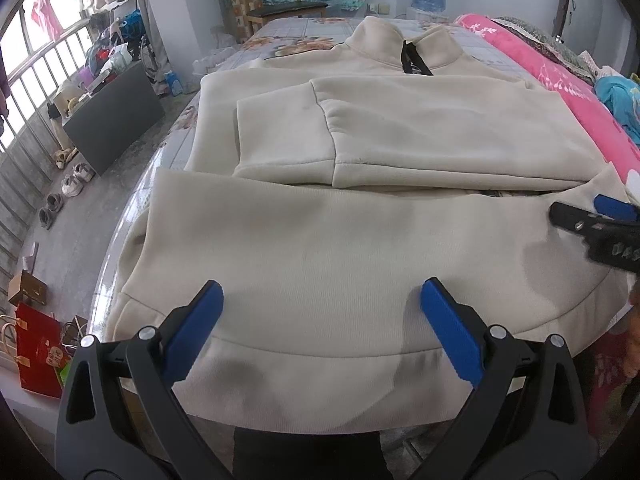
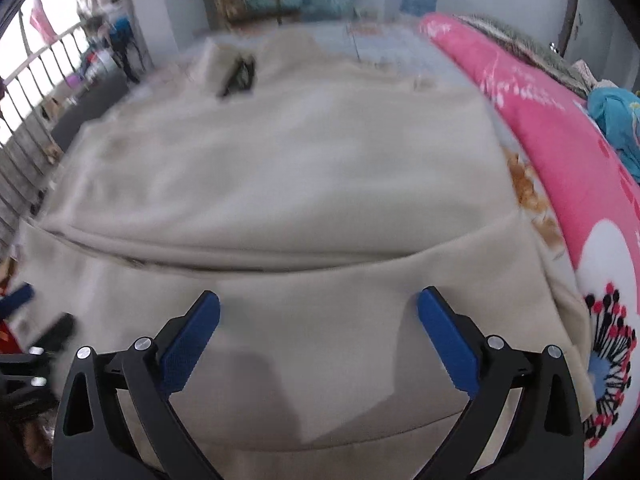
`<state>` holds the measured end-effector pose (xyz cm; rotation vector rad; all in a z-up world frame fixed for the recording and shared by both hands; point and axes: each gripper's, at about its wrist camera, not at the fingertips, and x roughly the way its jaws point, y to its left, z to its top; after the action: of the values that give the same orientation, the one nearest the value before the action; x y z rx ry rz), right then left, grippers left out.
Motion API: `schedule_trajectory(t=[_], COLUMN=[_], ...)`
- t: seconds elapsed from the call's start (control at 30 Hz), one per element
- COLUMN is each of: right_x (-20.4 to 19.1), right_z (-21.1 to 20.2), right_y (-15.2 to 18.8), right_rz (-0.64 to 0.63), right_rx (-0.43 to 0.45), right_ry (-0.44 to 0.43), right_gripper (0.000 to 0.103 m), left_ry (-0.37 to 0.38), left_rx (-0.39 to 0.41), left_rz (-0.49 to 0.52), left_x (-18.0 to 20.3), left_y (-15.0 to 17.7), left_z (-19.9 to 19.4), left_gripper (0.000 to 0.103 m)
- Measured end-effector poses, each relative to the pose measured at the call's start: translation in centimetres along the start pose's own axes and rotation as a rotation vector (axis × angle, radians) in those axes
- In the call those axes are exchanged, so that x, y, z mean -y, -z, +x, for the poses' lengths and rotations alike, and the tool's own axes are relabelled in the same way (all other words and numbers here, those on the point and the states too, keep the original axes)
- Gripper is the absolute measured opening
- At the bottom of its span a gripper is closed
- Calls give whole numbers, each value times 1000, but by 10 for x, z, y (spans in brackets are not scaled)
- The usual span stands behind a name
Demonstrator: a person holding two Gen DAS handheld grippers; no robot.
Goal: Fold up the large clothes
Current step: 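Pull both tools back from the folded jacket's edge, then grasp the jacket collar with the left tool while the right tool grasps beside it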
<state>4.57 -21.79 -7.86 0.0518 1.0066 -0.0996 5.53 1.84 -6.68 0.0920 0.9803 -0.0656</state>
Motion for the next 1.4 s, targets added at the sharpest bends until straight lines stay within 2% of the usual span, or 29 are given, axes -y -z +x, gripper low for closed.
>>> schedule_trajectory(t=[0.5, 1.03, 1.27, 1.33, 1.4], right_x=[0, 0, -1, -1, -1], right_z=[-2, -1, -1, 0, 1], right_y=[7, 5, 3, 1, -3], right_rz=[18, 23, 6, -4, -19], right_rx=[25, 16, -4, -24, -58], right_ry=[1, -1, -1, -3, -11], right_gripper=[97, 97, 97, 97, 97], left_ry=[25, 31, 57, 59, 41], left_rx=[-17, 1, 17, -1, 14], left_rz=[-9, 9, 44, 71, 91], left_x=[-3, -3, -5, -7, -10], left_y=[-1, 1, 1, -3, -7], left_z=[3, 2, 2, 1, -4], left_gripper=[96, 96, 96, 96, 96])
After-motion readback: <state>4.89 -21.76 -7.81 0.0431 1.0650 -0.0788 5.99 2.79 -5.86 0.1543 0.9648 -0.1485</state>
